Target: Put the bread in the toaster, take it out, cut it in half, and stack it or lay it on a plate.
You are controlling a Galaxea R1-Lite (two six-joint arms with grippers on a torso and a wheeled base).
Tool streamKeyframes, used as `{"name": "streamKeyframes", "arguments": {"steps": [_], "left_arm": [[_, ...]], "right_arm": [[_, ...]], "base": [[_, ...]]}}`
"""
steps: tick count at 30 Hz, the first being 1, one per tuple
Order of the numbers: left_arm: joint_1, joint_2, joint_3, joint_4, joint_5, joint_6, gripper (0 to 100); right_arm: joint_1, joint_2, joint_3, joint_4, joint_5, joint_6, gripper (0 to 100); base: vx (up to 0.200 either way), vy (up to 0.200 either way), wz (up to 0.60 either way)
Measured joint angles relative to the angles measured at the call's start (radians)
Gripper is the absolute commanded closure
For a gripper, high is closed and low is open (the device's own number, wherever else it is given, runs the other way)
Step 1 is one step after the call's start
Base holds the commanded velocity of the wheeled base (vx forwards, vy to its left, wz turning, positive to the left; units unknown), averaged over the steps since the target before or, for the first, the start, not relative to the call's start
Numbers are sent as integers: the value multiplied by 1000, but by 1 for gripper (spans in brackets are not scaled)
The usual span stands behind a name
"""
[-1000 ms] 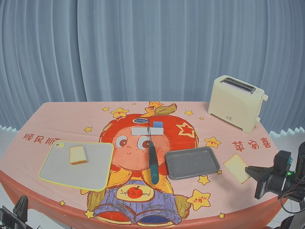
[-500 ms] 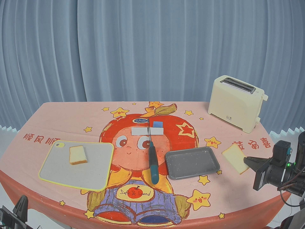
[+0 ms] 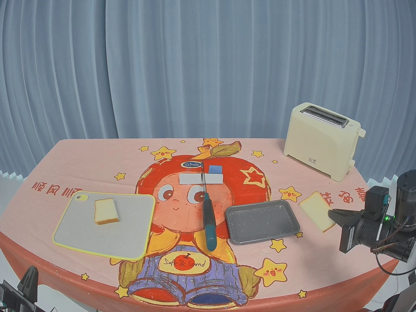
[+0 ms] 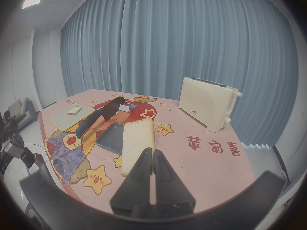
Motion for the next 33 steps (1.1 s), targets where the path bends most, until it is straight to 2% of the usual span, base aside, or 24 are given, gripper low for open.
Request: {"name": "streamKeyframes", "arguments": {"steps": [13,24,33], "left_arm": [[0,0,0,0,0,0,100],[0,0,0,0,0,0,100],[0,0,0,0,0,0,100]], "right_arm": [[1,46,-56,0,0,6,100],[1,89,-66,-2,-2,60,100],[28,159,-139,-2,-13,117,100]], "base": [[0,0,0],[0,0,0],[0,0,0]]}}
